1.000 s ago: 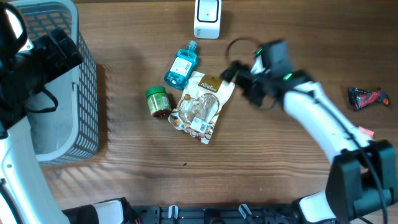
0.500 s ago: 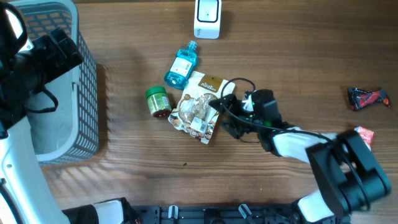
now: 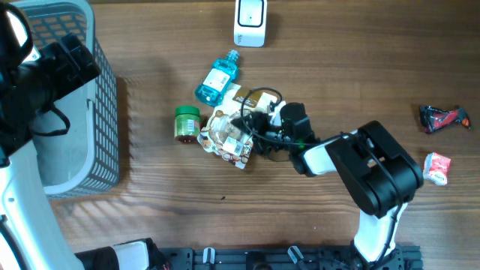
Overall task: Scan the item barcode
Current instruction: 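Reach the right gripper to the PanTree bag and grasp it, then lift the PanTree bag with the right gripper up to the scanner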
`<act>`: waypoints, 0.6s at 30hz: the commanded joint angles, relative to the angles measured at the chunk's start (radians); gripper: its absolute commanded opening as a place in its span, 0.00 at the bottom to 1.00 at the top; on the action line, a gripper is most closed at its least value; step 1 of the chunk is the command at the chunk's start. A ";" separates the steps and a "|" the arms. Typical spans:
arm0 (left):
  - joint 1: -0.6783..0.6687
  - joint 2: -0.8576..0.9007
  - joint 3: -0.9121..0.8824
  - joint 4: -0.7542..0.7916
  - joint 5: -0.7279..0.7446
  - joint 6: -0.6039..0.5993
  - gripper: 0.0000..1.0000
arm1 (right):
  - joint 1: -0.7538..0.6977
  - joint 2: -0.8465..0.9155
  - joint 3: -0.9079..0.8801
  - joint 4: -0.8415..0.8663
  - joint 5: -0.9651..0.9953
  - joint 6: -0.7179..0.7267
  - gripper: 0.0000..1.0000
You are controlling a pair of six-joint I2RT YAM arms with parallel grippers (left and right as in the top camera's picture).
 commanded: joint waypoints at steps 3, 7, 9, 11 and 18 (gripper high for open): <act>0.008 0.003 0.008 0.002 0.005 -0.001 1.00 | -0.001 0.089 -0.046 -0.062 0.183 -0.040 0.20; 0.008 0.003 0.008 0.002 0.005 -0.001 1.00 | -0.001 0.089 -0.046 -0.057 0.235 -0.040 0.05; 0.008 0.003 0.008 0.002 0.005 -0.001 1.00 | -0.001 0.089 -0.046 -0.011 0.229 -0.047 0.05; 0.008 0.003 0.008 0.002 0.005 -0.001 1.00 | -0.001 0.089 -0.046 0.062 0.223 -0.080 0.05; 0.008 0.003 0.008 0.002 0.005 -0.001 1.00 | -0.005 0.061 -0.046 0.318 0.092 -0.123 0.05</act>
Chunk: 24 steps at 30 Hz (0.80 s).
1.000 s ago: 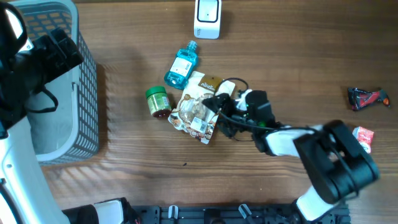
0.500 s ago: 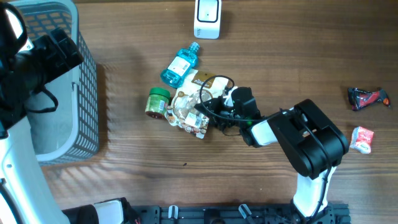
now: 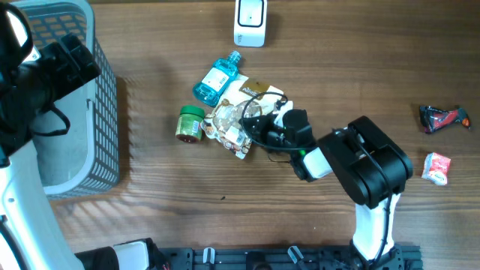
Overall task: Scan the item barcode
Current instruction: 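Lift the PanTree bag with the right gripper up to the scanner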
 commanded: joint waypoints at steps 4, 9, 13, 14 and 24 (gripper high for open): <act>0.008 0.003 0.008 0.002 0.005 -0.002 1.00 | -0.020 -0.092 -0.004 0.058 -0.085 -0.095 0.05; 0.008 0.003 0.008 0.002 0.005 -0.002 1.00 | -0.041 -0.316 -0.004 -0.048 -0.101 -0.138 0.05; 0.008 0.003 0.008 0.002 0.005 -0.002 1.00 | -0.061 -0.592 -0.004 -0.349 -0.072 -0.242 0.05; 0.008 0.003 0.008 0.002 0.005 -0.001 1.00 | -0.061 -0.676 -0.004 -0.439 -0.038 -0.278 0.05; 0.008 0.003 0.008 0.002 0.005 -0.001 1.00 | -0.060 -1.263 -0.004 -1.065 0.283 -0.365 0.05</act>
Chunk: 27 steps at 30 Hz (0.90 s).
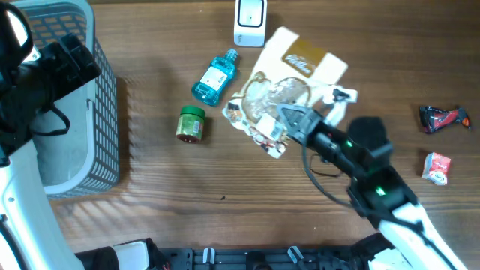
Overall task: Scan the item barcode
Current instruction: 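Lift the PanTree bag with the right gripper up to the scanner, then hold the PanTree bag in front of the scanner window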
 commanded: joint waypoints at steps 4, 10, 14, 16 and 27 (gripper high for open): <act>0.008 0.002 0.008 0.002 0.004 -0.001 1.00 | -0.001 -0.095 0.002 -0.110 0.151 -0.037 0.05; 0.008 0.002 0.008 0.002 0.005 -0.001 1.00 | -0.001 -0.028 0.003 -0.051 0.211 -0.041 0.06; 0.008 0.002 0.008 0.002 0.004 -0.001 1.00 | -0.002 0.179 0.095 0.084 0.335 -0.255 0.05; 0.008 0.002 0.008 0.002 0.005 -0.001 1.00 | -0.002 0.302 0.199 0.091 0.335 -0.357 0.05; 0.008 0.002 0.008 0.002 0.005 -0.002 1.00 | -0.002 1.087 1.075 0.220 0.651 -1.326 0.05</act>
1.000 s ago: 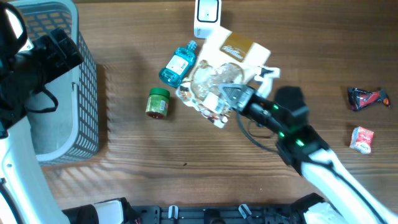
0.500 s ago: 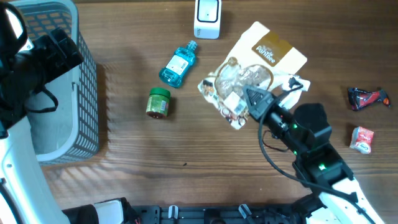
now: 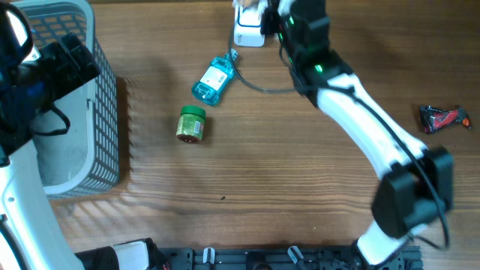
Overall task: Scan the item barcode
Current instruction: 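Hold the PanTree bag in front of the scanner window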
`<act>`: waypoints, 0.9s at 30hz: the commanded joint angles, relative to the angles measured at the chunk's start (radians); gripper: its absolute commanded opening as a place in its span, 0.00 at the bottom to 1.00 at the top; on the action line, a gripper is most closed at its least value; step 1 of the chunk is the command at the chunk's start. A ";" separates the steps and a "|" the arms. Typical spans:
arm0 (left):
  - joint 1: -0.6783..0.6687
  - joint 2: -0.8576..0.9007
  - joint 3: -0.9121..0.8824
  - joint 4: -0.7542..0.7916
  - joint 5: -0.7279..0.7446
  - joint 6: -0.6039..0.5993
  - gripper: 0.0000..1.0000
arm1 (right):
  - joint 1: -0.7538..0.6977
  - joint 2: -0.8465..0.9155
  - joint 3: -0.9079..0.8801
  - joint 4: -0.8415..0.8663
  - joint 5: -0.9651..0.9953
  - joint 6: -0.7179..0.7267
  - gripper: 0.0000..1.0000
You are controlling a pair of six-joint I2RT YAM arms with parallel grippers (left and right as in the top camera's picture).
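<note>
The white barcode scanner (image 3: 247, 34) stands at the table's far edge. My right arm reaches across the table to it, and the right gripper (image 3: 271, 7) sits at the frame's top edge just right of the scanner. Its fingers are cut off there. The crinkly snack bag is almost wholly out of view past that edge; only a pale scrap (image 3: 241, 4) shows above the scanner. My left arm (image 3: 52, 71) stays folded over the basket at the far left, its fingers hidden.
A blue bottle (image 3: 214, 79) lies near the scanner, with a green-lidded jar (image 3: 189, 124) below it. A grey mesh basket (image 3: 105, 120) fills the left side. A red and black packet (image 3: 444, 118) lies at the right. A black cable (image 3: 251, 84) trails from the right arm.
My right gripper has gone from mid-table, where it held the snack bag lifted, to the far edge beside the scanner. The bag has left the view with it.
My right gripper was low at the pile of bag, bottle and jar. It then had the bag, nudging the pile slightly left. After that it held the bag raised near the scanner, and now it is at the scanner by the far edge.
</note>
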 commanded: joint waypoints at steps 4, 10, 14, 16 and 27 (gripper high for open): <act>0.008 0.001 0.008 0.002 0.005 -0.002 1.00 | 0.002 0.229 0.145 0.336 0.156 -0.689 0.05; 0.008 0.001 0.008 0.002 0.005 -0.001 1.00 | 0.005 0.373 0.145 0.498 -0.138 -1.015 0.05; 0.008 0.001 0.008 0.002 0.005 -0.002 1.00 | -0.001 0.449 0.146 0.587 -0.288 -1.049 0.05; 0.008 0.001 0.008 0.002 0.005 -0.001 1.00 | -0.003 0.498 0.147 0.584 -0.341 -1.252 0.05; 0.008 0.001 0.008 0.002 0.005 -0.001 1.00 | -0.056 0.647 0.204 0.587 -0.473 -1.768 0.05</act>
